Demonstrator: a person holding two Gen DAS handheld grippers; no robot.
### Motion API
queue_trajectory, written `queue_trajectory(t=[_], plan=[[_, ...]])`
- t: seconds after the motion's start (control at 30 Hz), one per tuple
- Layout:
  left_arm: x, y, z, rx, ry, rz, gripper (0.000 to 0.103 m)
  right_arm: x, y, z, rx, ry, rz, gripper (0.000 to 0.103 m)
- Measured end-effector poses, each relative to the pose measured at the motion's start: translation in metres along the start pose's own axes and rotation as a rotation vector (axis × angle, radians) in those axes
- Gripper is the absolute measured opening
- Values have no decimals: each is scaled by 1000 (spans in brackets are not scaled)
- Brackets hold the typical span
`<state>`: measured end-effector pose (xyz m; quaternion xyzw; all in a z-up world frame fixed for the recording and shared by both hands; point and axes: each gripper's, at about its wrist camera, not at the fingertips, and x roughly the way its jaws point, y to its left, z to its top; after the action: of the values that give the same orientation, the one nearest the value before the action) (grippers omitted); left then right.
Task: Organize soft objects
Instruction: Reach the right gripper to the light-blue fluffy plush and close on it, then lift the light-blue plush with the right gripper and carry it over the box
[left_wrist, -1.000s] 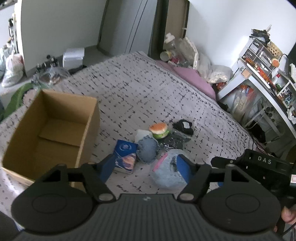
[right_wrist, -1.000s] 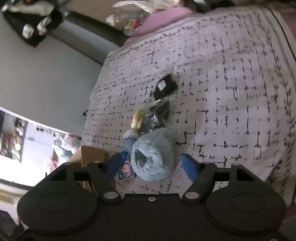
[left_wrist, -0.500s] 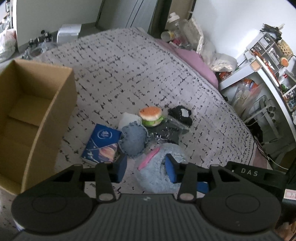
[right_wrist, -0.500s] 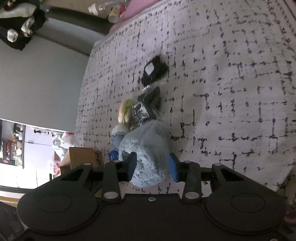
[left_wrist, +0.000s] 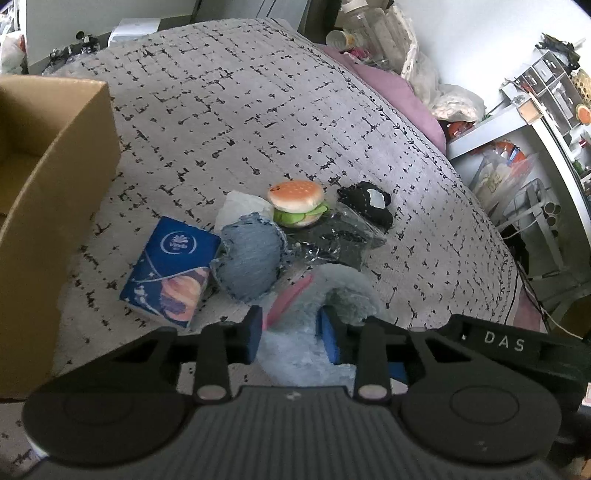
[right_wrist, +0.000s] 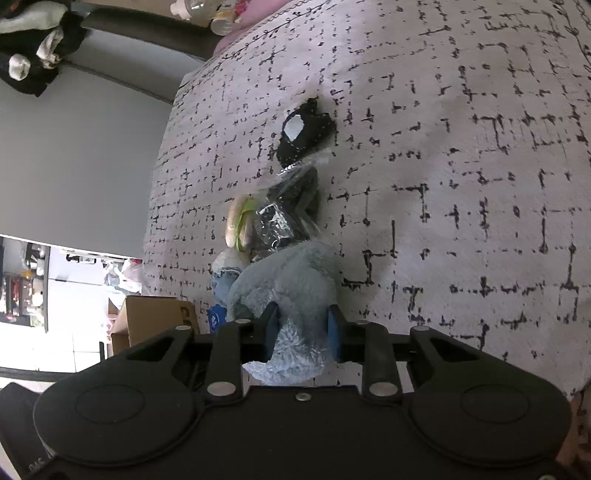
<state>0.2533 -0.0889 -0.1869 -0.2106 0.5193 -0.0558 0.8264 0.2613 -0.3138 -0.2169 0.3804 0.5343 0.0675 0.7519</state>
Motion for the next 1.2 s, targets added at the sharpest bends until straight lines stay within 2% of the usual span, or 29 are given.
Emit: queue_trajectory(t=[0.13,0.23,0.57,0.87,1.2], plan=[[6,-1,-1,-14,-5,4,26,5,0,1,-13,2,7,24],[0,-4,0,-25,-38,5,24,1,2,3,-28,-21,41,21],[-37,-15,8,14,-143,23,23,-23,22,-2,-124,-71,148,21],[-81,-4,4,10,-236,46,22,-36,49,-21,-243,-82,255,21],[-122,2,0,17,-309,82,21,-47,72,-40,-312,-105,341,21]])
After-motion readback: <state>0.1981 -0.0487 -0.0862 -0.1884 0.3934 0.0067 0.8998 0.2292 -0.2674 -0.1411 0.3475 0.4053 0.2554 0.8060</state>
